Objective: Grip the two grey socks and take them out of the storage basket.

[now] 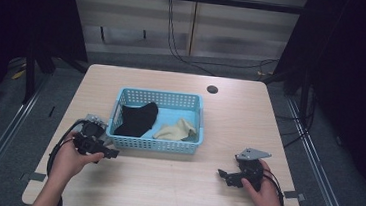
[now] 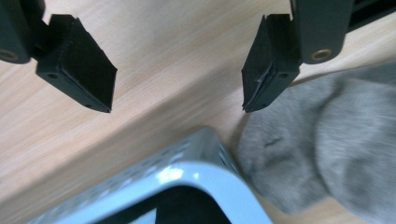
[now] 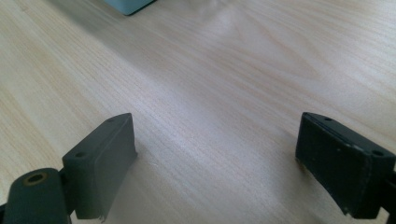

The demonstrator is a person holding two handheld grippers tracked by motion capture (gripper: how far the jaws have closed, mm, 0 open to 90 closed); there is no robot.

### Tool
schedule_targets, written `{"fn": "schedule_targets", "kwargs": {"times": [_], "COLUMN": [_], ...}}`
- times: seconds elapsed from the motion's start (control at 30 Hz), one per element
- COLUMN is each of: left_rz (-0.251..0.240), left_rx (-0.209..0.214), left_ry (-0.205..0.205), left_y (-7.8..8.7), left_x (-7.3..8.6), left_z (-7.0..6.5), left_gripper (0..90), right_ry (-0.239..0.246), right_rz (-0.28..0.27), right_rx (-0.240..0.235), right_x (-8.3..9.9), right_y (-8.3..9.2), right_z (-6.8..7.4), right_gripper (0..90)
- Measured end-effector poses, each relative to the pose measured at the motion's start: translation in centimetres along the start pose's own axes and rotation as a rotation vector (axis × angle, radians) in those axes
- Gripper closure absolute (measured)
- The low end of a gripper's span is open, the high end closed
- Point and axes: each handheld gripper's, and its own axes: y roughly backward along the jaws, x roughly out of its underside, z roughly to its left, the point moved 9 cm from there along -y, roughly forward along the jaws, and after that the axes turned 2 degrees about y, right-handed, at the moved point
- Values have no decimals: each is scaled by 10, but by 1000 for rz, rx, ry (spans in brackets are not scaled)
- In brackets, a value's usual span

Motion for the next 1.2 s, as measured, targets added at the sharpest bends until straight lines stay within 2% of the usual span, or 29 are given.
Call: {"fn": "schedule_targets", "kwargs": {"times": [0.17, 0.37, 0.57, 0.7, 0.77, 0.83, 0.93, 1.03, 1.2], "left_rz": [-28, -75, -130, -158, -171, -176, -200, -229, -264], "left_rx": [-2, -16, -28, -56, -57, -66, -66, -64, -61], "left_ry": [-12, -25, -60, -129, -130, -156, -152, -158, -158], "left_y": [-12, -20, -28, -30, -31, -32, -34, -38, -39], "left_x": [10, 12, 12, 14, 15, 16, 16, 16, 16], "left_z": [0, -2, -4, -4, -5, -4, -5, -8, -7], "left_gripper": [241, 224, 177, 147, 137, 124, 88, 0, 0], "right_ry": [0, 0, 0, 0, 0, 0, 0, 0, 0], "right_rz": [0, 0, 0, 0, 0, 0, 0, 0, 0], "right_rx": [0, 0, 0, 0, 0, 0, 0, 0, 0], "right_x": [0, 0, 0, 0, 0, 0, 0, 0, 0], "right_y": [0, 0, 0, 0, 0, 0, 0, 0, 0], "right_z": [0, 0, 0, 0, 0, 0, 0, 0, 0], "right_gripper": [114, 114, 114, 114, 114, 114, 114, 114, 114]}}
